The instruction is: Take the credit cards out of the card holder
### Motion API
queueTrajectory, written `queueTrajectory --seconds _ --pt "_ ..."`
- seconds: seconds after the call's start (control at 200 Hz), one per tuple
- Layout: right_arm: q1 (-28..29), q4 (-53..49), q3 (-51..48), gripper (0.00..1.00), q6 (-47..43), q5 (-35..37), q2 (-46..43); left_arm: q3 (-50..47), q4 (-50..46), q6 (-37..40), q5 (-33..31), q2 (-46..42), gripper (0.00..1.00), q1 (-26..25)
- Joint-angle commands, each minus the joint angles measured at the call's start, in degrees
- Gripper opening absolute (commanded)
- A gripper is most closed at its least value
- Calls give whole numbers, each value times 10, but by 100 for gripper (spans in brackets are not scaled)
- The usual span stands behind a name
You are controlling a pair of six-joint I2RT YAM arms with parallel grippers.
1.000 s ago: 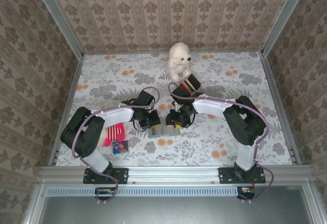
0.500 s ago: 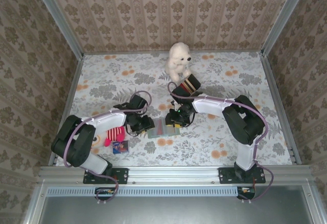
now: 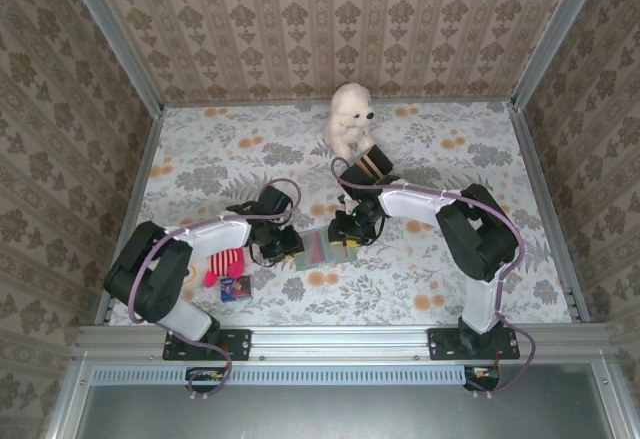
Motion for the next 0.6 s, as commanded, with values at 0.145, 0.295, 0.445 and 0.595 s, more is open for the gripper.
queueTrajectory --seconds 0.145,0.295,0.445,0.595 --pt "3 -9 12 40 -24 -57 17 10 22 -4 30 41 20 -19" --pt "-1 29 3 40 -16 -74 -10 14 17 -1 26 43 20 -20" --pt "-12 54 -14 40 -6 -87 -34 18 9 4 22 42 20 -20" --pt "-20 69 -26 40 -1 -103 -41 22 7 5 21 43 20 -20"
